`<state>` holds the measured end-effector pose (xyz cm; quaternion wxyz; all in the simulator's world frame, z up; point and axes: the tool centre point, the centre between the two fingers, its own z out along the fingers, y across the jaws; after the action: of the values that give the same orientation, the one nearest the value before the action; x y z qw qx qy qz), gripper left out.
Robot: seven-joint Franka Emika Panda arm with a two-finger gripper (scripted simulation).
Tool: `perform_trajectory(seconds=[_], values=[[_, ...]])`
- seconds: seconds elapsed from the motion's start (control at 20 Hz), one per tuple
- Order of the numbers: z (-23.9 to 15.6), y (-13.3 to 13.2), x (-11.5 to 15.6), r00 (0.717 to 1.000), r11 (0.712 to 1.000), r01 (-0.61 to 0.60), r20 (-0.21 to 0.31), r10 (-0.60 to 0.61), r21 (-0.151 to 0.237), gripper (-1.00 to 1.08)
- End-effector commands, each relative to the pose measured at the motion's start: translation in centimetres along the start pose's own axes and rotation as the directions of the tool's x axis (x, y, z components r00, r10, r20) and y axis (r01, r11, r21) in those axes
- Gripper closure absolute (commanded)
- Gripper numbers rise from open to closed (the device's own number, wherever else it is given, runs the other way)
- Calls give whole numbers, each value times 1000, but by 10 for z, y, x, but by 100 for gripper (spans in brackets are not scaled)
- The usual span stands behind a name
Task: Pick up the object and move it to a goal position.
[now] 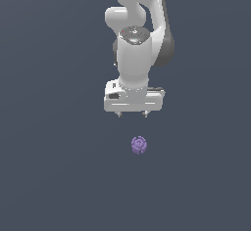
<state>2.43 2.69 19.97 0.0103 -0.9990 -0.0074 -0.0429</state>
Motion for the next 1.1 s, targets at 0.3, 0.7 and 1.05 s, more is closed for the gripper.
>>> perform_trajectory(seconds=[0.3, 0.7, 1.05], values=[[-1, -15, 4, 999, 999, 43, -7, -43, 1, -92], [-2, -23, 6, 998, 998, 63, -11, -63, 2, -92], [6, -24, 11, 997, 997, 76, -3, -76, 1, -92]])
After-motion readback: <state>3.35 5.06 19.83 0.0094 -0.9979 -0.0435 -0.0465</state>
